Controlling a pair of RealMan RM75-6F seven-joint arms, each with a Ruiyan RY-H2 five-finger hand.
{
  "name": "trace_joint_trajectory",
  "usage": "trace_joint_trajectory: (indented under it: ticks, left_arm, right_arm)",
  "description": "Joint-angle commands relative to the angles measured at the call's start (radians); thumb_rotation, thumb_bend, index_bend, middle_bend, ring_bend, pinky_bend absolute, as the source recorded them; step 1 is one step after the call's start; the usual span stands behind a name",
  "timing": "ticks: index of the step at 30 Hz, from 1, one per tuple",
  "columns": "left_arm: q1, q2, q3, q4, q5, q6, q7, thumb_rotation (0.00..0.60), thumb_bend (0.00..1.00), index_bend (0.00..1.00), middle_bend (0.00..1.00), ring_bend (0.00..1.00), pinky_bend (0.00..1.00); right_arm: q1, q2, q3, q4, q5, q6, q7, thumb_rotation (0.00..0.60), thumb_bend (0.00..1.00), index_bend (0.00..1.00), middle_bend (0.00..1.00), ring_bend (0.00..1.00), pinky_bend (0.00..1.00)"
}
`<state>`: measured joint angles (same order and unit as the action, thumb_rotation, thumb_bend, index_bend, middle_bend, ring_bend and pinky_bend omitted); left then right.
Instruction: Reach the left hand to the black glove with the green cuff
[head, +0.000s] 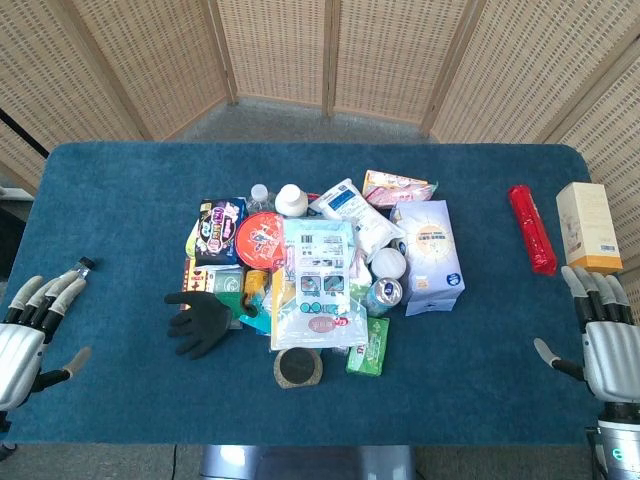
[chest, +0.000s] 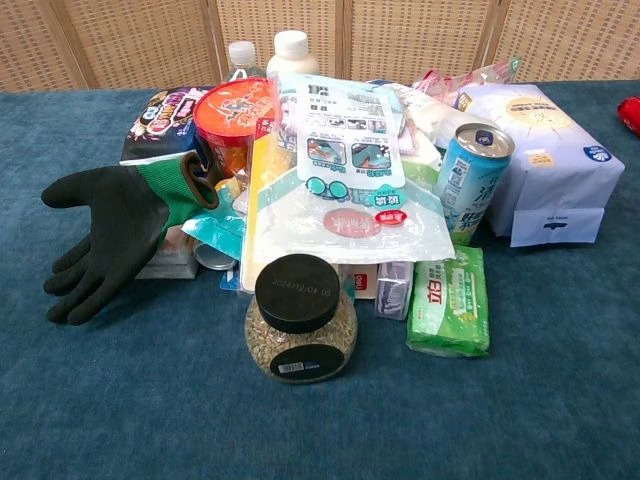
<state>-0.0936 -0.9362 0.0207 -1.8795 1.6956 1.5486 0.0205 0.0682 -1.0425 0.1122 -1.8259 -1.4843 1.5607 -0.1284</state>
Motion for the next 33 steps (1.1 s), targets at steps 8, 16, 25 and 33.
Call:
trace_joint_trajectory:
  ticks: [8, 16, 25, 33]
  left_arm:
    - [-0.038, 0.001, 0.001, -0.020, 0.011, -0.066, -0.008, 0.600, 0.33, 0.00, 0.05, 0.13, 0.00]
    - [-0.121, -0.020, -0.003, -0.046, -0.028, -0.223, -0.024, 0.600, 0.29, 0.00, 0.00, 0.11, 0.00]
    - [-0.244, -0.176, -0.049, -0.006, -0.137, -0.415, 0.049, 0.600, 0.27, 0.00, 0.00, 0.08, 0.00]
    - [-0.319, -0.309, -0.081, 0.048, -0.198, -0.488, 0.167, 0.600, 0.23, 0.00, 0.00, 0.01, 0.00]
  right_arm:
    - [0.003, 0.003, -0.008, -0.007, -0.016, -0.010, -0.001, 0.563, 0.22, 0.00, 0.07, 0.00, 0.00]
    - [-0.016, 0.010, -0.019, -0.008, -0.029, 0.008, 0.024, 0.564, 0.22, 0.00, 0.06, 0.00, 0.00]
    - [-0.029, 0.028, -0.025, -0.008, -0.032, 0.013, 0.055, 0.563, 0.22, 0.00, 0.06, 0.00, 0.00]
    - [-0.055, 0.043, -0.023, 0.011, -0.030, 0.050, 0.111, 0.567, 0.22, 0.00, 0.06, 0.00, 0.00]
